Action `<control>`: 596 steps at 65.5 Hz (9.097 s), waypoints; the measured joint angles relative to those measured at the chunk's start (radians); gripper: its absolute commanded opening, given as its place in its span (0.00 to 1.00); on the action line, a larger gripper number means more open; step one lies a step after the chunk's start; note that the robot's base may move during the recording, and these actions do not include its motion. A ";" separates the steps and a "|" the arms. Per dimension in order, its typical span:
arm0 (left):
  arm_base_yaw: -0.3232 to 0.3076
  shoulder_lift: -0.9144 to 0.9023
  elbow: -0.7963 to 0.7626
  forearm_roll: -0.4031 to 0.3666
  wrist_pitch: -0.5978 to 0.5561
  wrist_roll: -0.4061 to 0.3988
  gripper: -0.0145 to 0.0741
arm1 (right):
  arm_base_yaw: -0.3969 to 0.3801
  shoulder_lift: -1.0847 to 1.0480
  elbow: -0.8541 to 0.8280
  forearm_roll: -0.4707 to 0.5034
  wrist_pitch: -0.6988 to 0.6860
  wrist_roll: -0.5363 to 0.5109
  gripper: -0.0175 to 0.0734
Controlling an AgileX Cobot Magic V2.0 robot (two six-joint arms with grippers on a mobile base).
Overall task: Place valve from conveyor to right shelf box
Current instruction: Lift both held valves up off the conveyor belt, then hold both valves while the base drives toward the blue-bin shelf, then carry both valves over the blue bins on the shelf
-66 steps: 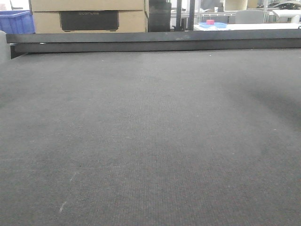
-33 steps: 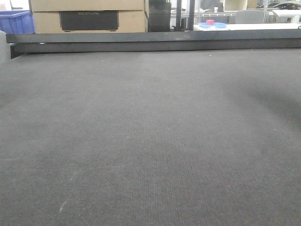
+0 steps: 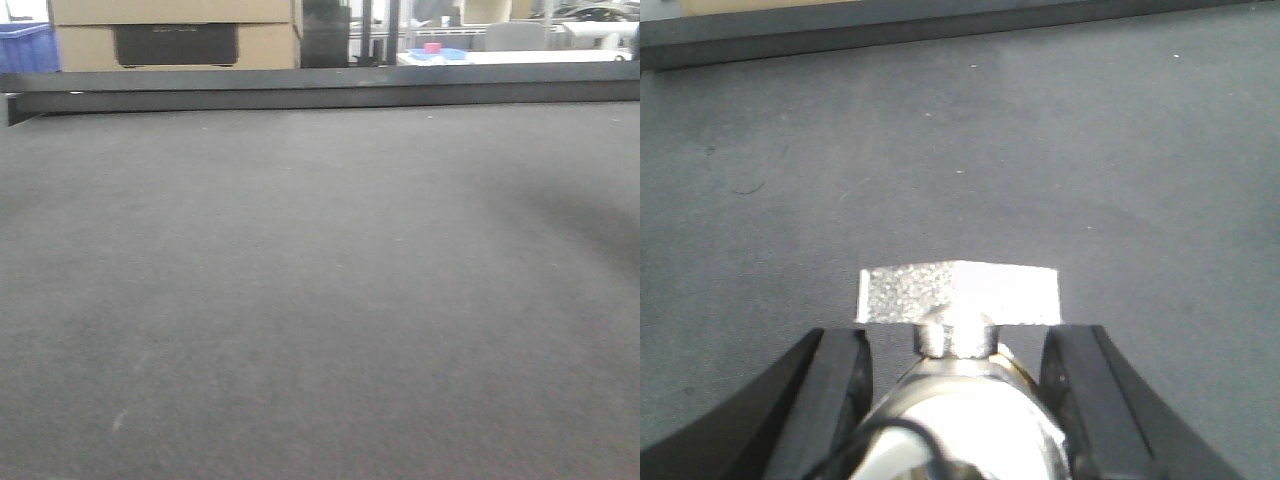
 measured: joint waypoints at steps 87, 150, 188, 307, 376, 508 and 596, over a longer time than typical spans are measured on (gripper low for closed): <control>0.000 0.000 0.000 0.000 -0.006 -0.002 0.04 | 0.000 0.000 0.000 -0.002 -0.002 0.000 0.02; 0.000 0.000 0.000 -0.002 -0.006 -0.002 0.04 | 0.000 0.000 0.000 -0.002 -0.002 0.000 0.02; 0.000 0.000 0.000 -0.002 -0.006 -0.002 0.04 | 0.000 0.000 0.000 -0.002 -0.002 0.000 0.02; 0.000 0.000 0.000 0.002 -0.007 -0.002 0.04 | 0.000 0.000 0.000 -0.002 -0.002 0.000 0.02; 0.000 0.000 0.000 0.002 -0.007 -0.003 0.04 | 0.000 0.000 0.000 0.000 -0.004 0.000 0.02; 0.000 0.000 0.000 -0.002 -0.007 -0.003 0.04 | 0.000 0.000 0.000 -0.002 -0.004 0.000 0.02; 0.000 0.000 0.000 -0.002 -0.169 -0.003 0.04 | 0.000 0.000 0.000 -0.002 -0.004 0.000 0.02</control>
